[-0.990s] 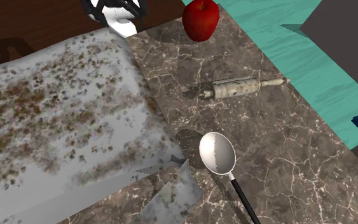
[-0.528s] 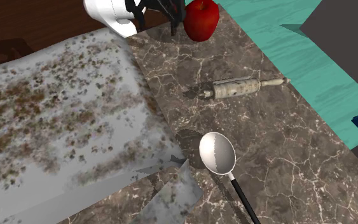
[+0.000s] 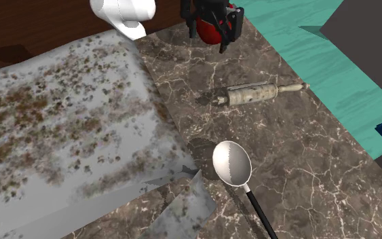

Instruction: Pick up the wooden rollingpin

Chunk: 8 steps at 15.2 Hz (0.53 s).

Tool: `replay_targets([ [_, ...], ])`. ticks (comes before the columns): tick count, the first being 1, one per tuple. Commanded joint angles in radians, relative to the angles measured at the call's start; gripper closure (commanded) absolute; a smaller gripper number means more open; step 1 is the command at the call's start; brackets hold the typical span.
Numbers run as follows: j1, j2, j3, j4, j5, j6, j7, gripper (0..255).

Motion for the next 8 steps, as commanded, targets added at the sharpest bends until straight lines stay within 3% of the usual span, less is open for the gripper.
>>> replay_targets([
  [1, -0.038, 0.073, 0.071, 0.068, -0.018, 0.004, 0.133, 0],
  [5, -0.117, 0.281, 0.24, 0.241, -0.131, 0.003, 0.415, 0],
  [8, -0.123, 0.505, 0.366, 0.398, -0.308, -0.025, 0.666, 0],
])
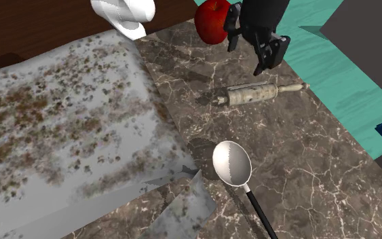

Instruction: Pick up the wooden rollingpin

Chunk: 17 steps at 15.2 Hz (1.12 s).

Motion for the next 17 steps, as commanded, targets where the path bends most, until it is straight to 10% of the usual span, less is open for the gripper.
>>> replay_targets([
  [1, 0.031, 0.155, 0.058, 0.103, -0.135, -0.025, 0.182, 0],
  [5, 0.219, 0.394, 0.013, 0.336, -0.325, -0.119, 0.399, 0],
  [14, 0.162, 0.354, 0.016, 0.183, -0.291, 0.005, 0.396, 0],
  [15, 0.162, 0.353, 0.017, 0.182, -0.291, 0.004, 0.396, 255],
  [17, 0.163, 0.354, 0.016, 0.184, -0.292, 0.003, 0.397, 255],
])
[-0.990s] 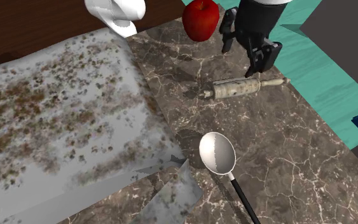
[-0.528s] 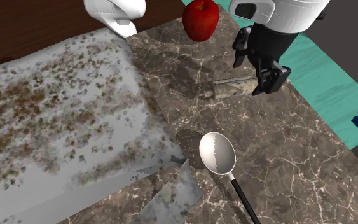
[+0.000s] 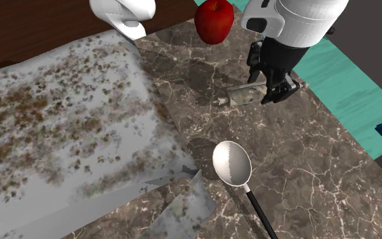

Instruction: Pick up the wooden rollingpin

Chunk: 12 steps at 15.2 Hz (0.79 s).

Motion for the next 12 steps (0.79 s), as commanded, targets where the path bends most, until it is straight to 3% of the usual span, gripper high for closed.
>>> replay_targets([
  [1, 0.0, 0.0, 0.0, -0.001, 0.0, 0.0, 0.0, 255],
  [7, -0.001, 0.0, 0.0, -0.002, 0.0, 0.001, 0.0, 255],
  [12, 0.034, 0.023, -0.004, 0.095, -0.018, -0.078, 0.0, 255],
])
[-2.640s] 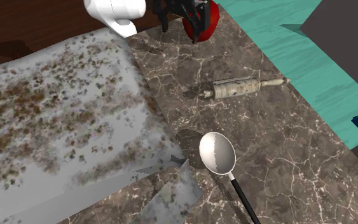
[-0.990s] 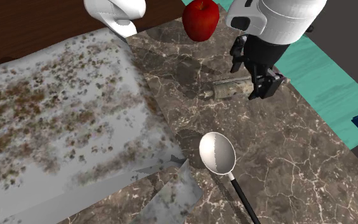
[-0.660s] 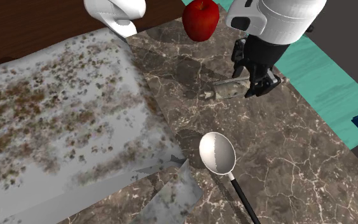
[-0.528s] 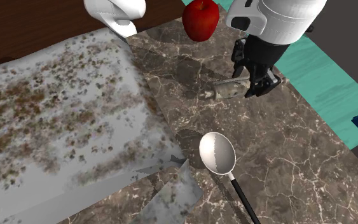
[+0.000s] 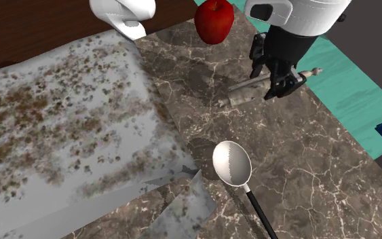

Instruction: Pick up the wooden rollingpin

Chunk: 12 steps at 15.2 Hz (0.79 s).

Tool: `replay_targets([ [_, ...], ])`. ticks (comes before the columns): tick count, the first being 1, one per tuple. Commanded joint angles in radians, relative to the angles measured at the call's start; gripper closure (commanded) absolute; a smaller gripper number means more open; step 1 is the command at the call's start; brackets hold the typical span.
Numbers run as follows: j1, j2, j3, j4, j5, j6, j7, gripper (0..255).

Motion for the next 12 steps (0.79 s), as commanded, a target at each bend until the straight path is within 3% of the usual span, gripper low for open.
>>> replay_targets([
  [1, 0.018, 0.015, -0.003, 0.043, -0.012, -0.032, 0.001, 255],
  [10, 0.131, 0.089, -0.024, 0.276, -0.078, -0.201, 0.004, 255],
  [12, 0.134, 0.091, -0.025, 0.281, -0.079, -0.204, 0.004, 255],
])
